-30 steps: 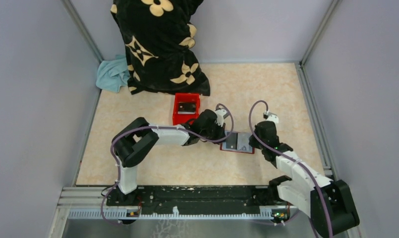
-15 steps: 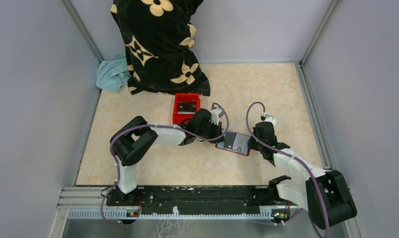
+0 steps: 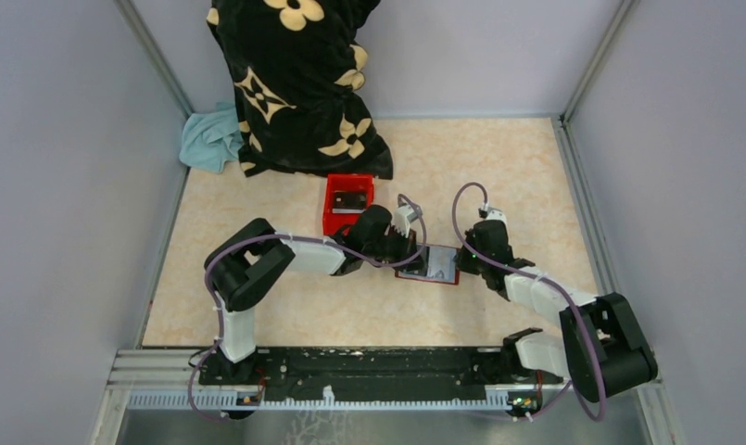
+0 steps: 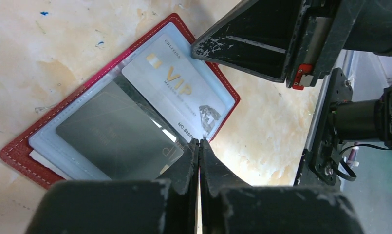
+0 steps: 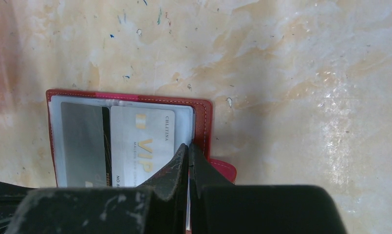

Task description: Take the credit cards out of the card holder

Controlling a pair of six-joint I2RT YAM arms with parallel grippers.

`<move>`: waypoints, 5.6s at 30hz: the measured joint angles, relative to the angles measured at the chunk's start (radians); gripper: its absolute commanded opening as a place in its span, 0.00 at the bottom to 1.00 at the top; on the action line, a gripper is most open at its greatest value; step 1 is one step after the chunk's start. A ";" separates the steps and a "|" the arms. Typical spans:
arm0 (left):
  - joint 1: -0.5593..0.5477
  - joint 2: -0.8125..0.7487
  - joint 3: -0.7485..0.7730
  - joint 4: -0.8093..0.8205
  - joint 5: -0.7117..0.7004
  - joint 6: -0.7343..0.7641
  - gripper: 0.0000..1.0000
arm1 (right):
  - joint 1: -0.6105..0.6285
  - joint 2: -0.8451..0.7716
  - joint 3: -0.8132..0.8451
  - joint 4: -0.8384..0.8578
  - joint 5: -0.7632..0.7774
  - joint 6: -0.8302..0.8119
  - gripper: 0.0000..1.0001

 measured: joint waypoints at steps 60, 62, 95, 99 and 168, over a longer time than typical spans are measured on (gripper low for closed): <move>0.112 0.115 -0.129 0.420 0.205 -0.391 0.60 | -0.018 0.097 -0.062 0.248 -0.242 0.088 0.00; 0.112 0.115 -0.137 0.438 0.212 -0.405 0.60 | -0.018 0.097 -0.063 0.248 -0.249 0.093 0.00; 0.118 0.177 -0.092 0.495 0.253 -0.480 0.57 | 0.024 0.026 -0.142 0.286 -0.243 0.163 0.00; 0.114 0.177 -0.070 0.446 0.247 -0.457 0.56 | 0.032 0.026 -0.140 0.286 -0.233 0.166 0.00; 0.241 0.108 -0.139 0.356 0.270 -0.432 0.00 | -0.083 0.011 -0.126 0.208 -0.325 0.146 0.00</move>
